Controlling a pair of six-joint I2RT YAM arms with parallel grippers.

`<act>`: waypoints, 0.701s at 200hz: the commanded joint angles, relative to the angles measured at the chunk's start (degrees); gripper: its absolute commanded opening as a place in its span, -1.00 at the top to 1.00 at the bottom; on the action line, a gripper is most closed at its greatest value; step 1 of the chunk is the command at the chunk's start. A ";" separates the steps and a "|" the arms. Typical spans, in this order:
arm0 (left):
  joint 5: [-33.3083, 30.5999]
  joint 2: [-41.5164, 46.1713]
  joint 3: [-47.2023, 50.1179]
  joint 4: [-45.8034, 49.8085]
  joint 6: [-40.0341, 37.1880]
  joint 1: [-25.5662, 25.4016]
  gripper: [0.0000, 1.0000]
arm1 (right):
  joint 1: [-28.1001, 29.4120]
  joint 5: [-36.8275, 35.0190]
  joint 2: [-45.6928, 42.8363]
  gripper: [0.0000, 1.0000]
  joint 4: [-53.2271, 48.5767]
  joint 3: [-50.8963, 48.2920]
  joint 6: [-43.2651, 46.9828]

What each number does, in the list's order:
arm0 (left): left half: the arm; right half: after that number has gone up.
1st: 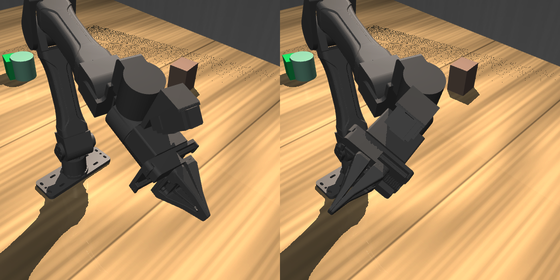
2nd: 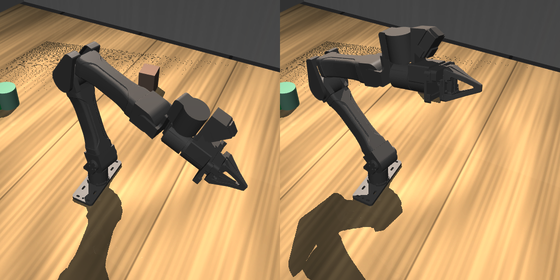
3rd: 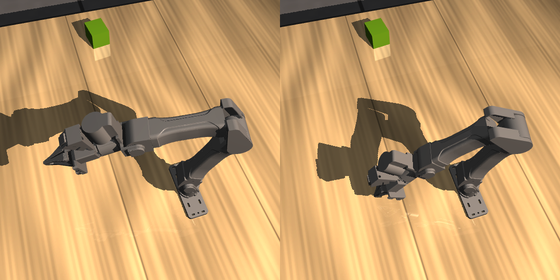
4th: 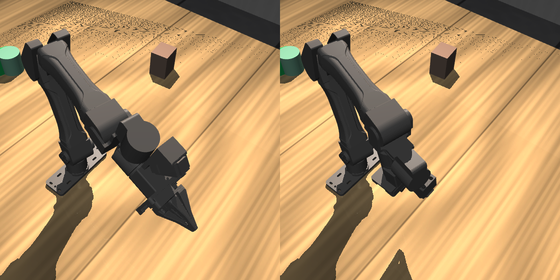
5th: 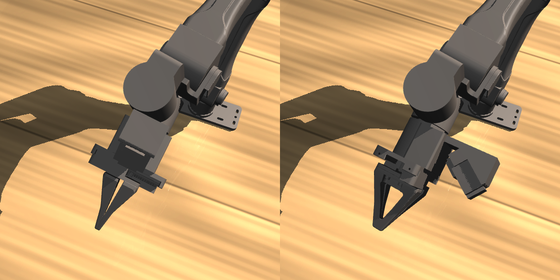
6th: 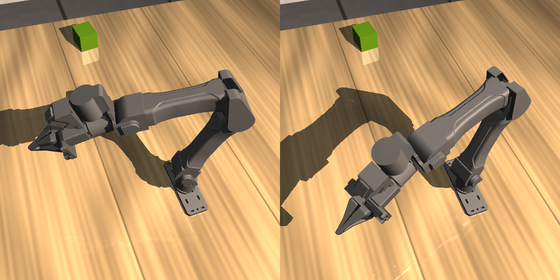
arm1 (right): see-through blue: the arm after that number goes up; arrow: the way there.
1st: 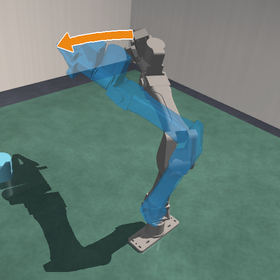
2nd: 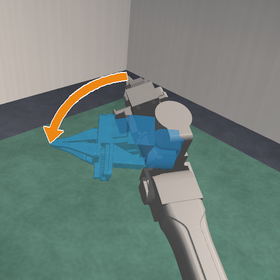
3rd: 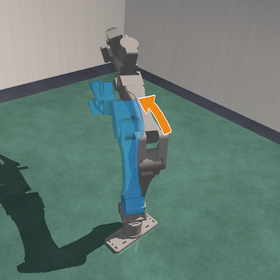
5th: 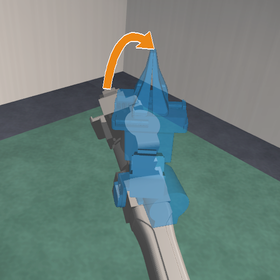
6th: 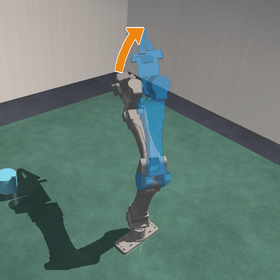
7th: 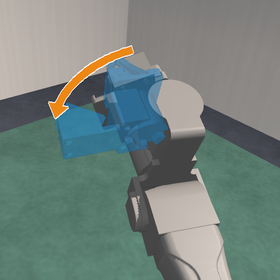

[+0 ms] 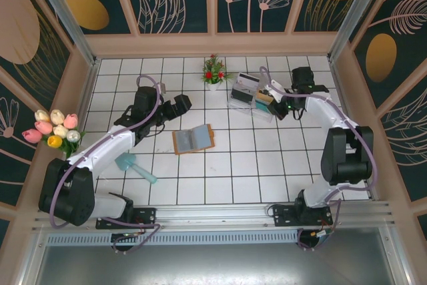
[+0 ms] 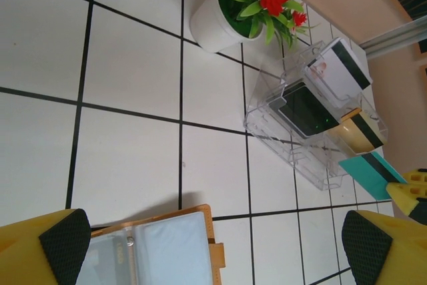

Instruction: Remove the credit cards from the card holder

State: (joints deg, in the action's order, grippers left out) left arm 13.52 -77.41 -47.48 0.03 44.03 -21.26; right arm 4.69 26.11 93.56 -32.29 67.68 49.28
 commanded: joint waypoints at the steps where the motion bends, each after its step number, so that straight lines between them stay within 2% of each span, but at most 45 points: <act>1: -1.28 -0.28 -1.38 2.16 -1.03 0.54 -0.97 | -0.47 0.60 0.61 1.00 3.24 1.87 2.32; 65: -1.48 -0.39 -0.86 2.87 -0.60 0.57 -0.97 | -1.02 -0.68 6.55 1.00 2.91 5.43 4.79; 140: -0.51 -1.25 0.16 1.46 0.77 0.63 -0.97 | -1.70 0.49 8.77 1.00 4.68 7.24 5.55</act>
State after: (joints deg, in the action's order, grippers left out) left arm 12.84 -77.84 -47.46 1.76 44.16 -20.99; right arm 3.33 25.10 100.57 -28.45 72.51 52.69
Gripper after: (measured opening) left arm 0.985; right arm 0.067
